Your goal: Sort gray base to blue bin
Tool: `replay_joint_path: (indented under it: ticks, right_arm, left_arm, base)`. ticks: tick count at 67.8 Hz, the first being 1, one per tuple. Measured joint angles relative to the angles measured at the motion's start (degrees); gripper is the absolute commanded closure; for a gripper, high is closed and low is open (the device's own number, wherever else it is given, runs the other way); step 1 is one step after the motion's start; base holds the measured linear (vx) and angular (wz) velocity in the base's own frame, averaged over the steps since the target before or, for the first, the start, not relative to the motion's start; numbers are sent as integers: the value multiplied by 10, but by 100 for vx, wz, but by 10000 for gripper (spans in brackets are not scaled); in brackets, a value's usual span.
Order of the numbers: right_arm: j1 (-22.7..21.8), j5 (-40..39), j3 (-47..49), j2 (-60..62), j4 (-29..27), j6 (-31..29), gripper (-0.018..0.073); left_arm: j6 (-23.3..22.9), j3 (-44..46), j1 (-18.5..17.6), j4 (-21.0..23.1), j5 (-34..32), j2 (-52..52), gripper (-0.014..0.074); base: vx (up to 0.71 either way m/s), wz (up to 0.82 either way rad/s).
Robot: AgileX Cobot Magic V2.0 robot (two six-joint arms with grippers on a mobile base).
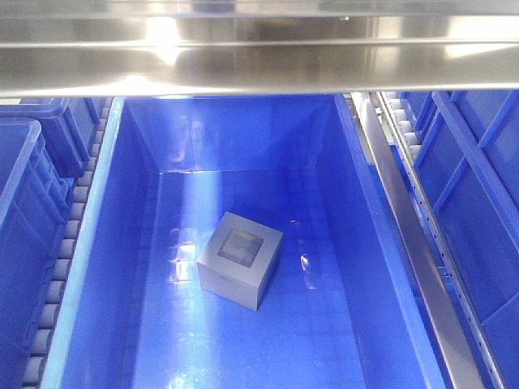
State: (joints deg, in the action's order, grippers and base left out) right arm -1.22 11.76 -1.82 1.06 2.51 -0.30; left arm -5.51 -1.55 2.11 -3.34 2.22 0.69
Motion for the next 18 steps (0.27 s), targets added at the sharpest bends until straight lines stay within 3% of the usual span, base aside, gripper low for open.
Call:
replay_joint_path:
  ticks: [18]
  right_arm:
    - [0, 0, 0, 0, 0, 0, 564]
  left_arm:
    - [0, 0, 0, 0, 0, 0, 603]
  base:
    - [0, 0]
